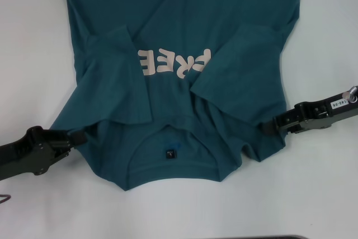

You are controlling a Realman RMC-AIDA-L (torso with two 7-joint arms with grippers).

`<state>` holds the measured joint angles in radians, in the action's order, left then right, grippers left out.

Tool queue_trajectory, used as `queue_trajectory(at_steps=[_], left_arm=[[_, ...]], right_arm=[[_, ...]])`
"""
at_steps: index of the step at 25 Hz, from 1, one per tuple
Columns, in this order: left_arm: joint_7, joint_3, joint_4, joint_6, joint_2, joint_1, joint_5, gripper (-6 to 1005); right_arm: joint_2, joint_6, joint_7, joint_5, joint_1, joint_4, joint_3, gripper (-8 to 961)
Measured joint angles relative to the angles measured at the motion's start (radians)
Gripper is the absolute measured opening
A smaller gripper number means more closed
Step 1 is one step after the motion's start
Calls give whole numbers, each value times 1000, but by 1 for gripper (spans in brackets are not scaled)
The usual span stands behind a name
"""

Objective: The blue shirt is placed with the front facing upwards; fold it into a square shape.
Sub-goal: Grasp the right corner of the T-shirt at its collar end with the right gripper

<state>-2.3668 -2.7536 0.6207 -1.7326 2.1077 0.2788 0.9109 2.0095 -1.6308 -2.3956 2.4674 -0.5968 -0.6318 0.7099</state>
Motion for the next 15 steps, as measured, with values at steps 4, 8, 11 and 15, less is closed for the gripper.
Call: queue_trajectory(at_steps=[4, 8, 11, 15], left_arm=[[0, 0, 0, -1, 0, 0, 0, 12], [0, 0, -2, -1, 0, 0, 0, 12], [0, 0, -2, -1, 0, 0, 0, 12], [0, 5, -3, -2, -1, 0, 0, 11]], right_arm=[[-1, 0, 0, 1, 2, -1, 0, 539], [-2, 3, 0, 1, 3, 2, 2, 373], [-2, -2, 0, 1, 3, 0, 4, 267], [-3, -8, 6, 1, 4, -1, 4, 158]])
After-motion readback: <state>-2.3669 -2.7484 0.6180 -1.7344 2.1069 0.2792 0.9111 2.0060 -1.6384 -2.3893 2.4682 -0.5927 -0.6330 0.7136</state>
